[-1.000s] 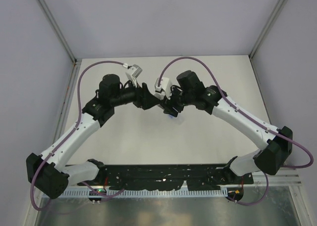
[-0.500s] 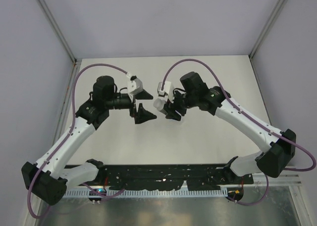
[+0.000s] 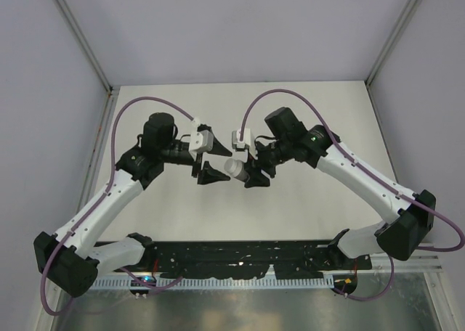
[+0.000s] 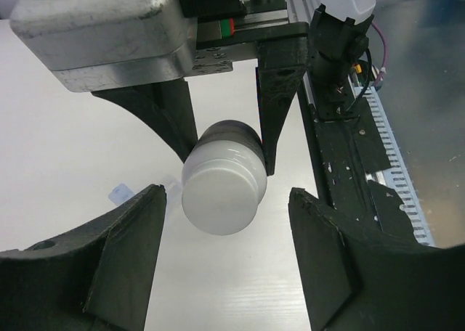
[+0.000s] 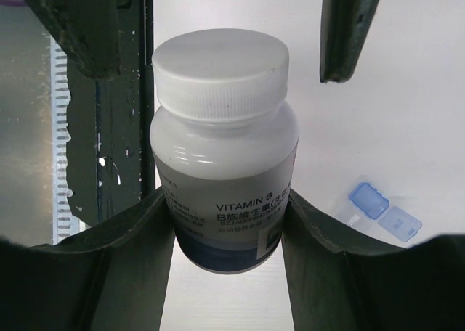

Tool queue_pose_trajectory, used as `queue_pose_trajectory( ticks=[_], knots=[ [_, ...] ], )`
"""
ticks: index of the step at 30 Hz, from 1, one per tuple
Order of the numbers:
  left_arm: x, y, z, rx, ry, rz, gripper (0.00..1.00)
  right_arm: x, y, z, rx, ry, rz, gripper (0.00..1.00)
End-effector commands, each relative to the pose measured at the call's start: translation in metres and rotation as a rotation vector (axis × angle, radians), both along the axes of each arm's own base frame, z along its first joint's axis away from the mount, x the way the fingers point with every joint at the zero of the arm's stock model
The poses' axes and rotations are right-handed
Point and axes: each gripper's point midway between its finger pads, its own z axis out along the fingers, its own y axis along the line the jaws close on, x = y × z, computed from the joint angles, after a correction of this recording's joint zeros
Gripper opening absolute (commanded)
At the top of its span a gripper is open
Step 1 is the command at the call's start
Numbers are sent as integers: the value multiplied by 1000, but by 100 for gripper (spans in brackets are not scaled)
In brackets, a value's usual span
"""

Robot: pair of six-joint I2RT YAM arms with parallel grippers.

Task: Sort the pills into containers

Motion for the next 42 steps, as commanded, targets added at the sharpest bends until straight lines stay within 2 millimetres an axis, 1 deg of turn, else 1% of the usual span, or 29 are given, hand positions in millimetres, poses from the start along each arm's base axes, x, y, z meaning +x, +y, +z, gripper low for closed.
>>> queue_pose_trajectory(
  ticks=[1, 3, 6, 8, 9, 10, 11, 12, 15, 18, 20, 21, 22, 23, 25, 27, 28, 32, 35, 36, 38, 39, 40, 42],
  knots=[
    [-3, -5, -2, -10, -12, -38, 68, -1, 10, 20, 58, -22, 46, 6],
    [-3, -7, -2, -11, -7, -43, 63, -1, 10, 21, 60, -23, 47, 6],
    [-1, -9, -3, -10, 21, -36, 50, 2, 10, 19, 53, -25, 31, 6],
    [2, -10, -1, -18, 36, -19, 36, 7, 10, 18, 44, -36, 11, 6],
    [2, -11, 1, -25, 51, -12, 27, 8, 9, 16, 39, -39, 0, 6],
    [4, -11, 2, -29, 77, 5, 17, 16, 10, 16, 39, -58, -38, 6],
    [7, -12, 2, -36, 96, 34, 8, 18, 9, 16, 37, -59, -60, 6],
    [12, -13, 5, -48, 129, 76, 1, 27, 7, 16, 31, -93, -102, 6],
    [36, -11, 9, -83, 249, 273, 0, 43, 4, 17, 21, -133, -193, 6],
    [65, -1, 8, -117, 418, 525, 0, 61, 2, 17, 8, -183, -282, 6],
    [72, 2, 4, -128, 535, 618, 0, 69, 1, 16, -4, -203, -322, 6],
    [72, 1, 5, -134, 568, 619, 6, 71, 2, 17, -2, -204, -337, 6],
    [70, -1, 5, -140, 624, 625, 22, 74, 2, 16, -9, -212, -349, 6],
    [69, -2, 3, -140, 661, 623, 34, 76, 1, 15, -14, -213, -366, 6],
    [63, -8, 5, -144, 697, 580, 65, 76, 3, 11, -22, -206, -366, 6],
    [62, -9, 7, -144, 672, 559, 90, 75, 3, 9, -24, -199, -361, 6],
    [62, -7, 8, -139, 647, 559, 99, 74, 3, 10, -21, -200, -357, 6],
    [52, -4, 12, -107, 498, 472, 100, 66, 1, 10, -19, -199, -319, 6],
    [40, 2, 15, -82, 341, 366, 100, 56, 1, 10, -11, -186, -271, 6],
    [32, 4, 17, -75, 276, 312, 100, 54, 1, 10, -10, -187, -256, 6],
    [18, 8, 12, -27, 151, 212, 100, 45, 2, 9, -5, -176, -207, 6],
    [12, 10, 9, -5, 93, 158, 99, 36, 3, 7, -1, -146, -174, 6],
    [6, 11, 5, 12, 50, 114, 100, 30, 6, 11, 19, -137, -134, 6],
    [-2, 12, 1, 17, -25, 37, 100, 19, 8, 12, 28, -109, -73, 6]
  ],
)
